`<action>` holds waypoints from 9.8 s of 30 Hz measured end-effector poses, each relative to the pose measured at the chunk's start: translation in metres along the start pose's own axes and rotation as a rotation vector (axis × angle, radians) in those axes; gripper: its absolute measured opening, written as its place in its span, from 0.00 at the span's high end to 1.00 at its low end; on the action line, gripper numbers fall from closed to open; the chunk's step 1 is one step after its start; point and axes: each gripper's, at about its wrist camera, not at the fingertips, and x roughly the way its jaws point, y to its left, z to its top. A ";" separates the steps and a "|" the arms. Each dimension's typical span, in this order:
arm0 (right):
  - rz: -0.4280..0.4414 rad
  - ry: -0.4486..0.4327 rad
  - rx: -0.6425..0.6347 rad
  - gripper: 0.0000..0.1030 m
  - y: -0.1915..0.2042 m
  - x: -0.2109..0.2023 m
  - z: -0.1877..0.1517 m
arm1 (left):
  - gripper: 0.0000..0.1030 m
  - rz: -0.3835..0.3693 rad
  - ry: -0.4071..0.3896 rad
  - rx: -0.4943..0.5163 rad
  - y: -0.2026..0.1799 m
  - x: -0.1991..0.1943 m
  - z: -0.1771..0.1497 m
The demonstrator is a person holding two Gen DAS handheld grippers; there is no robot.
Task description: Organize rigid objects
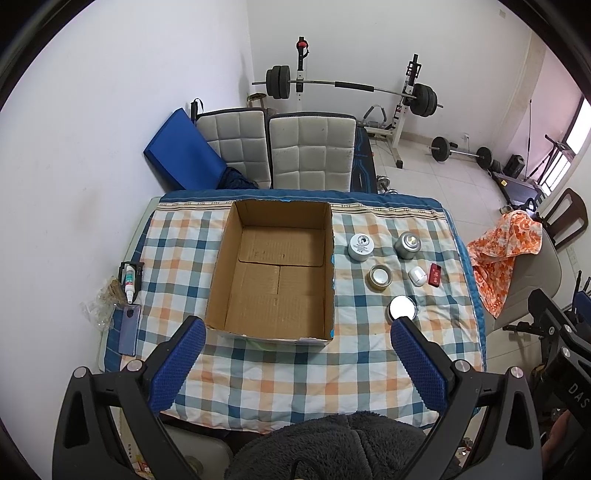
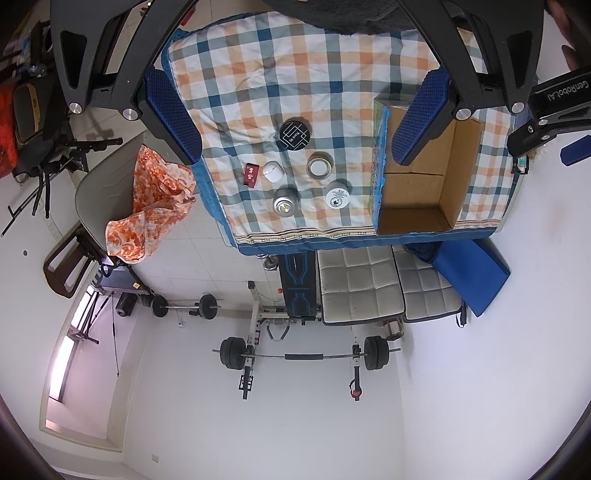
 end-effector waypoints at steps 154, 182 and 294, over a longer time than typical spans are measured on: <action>-0.045 0.799 0.255 0.25 -0.023 0.476 -0.092 | 0.92 0.060 0.718 -0.112 0.205 0.411 -0.077; 0.387 0.632 0.006 0.25 0.168 0.355 0.061 | 0.93 0.047 0.707 -0.116 0.204 0.402 -0.074; 0.037 0.768 0.311 0.34 0.024 0.518 -0.039 | 0.92 0.047 0.735 -0.130 0.211 0.413 -0.069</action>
